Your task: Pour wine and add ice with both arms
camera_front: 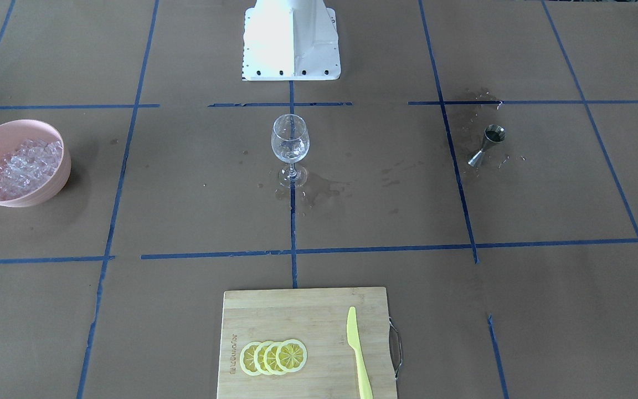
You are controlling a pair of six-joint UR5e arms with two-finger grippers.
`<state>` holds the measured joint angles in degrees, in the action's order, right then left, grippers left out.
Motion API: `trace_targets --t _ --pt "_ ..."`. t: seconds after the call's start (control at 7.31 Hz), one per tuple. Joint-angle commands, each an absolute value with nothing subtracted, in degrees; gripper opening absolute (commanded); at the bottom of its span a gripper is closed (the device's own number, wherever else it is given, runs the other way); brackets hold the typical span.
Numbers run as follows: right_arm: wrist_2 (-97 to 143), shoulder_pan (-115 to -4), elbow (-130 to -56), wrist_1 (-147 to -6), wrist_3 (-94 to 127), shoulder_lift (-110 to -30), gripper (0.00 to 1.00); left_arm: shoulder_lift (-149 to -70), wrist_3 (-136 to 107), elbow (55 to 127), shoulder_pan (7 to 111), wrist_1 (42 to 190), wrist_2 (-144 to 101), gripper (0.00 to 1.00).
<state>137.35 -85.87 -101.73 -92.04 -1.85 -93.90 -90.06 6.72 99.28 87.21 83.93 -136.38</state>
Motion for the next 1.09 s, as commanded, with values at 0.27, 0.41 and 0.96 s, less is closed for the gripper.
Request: trace_targets --t 0.27,0.41,0.96 --pt "137.2 -85.9 -102.1 -92.1 -1.4 -93.7 1.0 -92.4 6.0 101.1 86.8 84.5 -135.0 1.0" --pt "137.3 -85.8 -101.3 -91.2 -1.4 -93.5 1.0 -92.6 5.5 101.7 87.3 87.8 -135.0 1.0" --pt "142.0 -85.4 -100.5 -86.1 -1.3 -94.4 1.0 -90.2 3.0 100.2 78.2 112.3 -134.7 1.0"
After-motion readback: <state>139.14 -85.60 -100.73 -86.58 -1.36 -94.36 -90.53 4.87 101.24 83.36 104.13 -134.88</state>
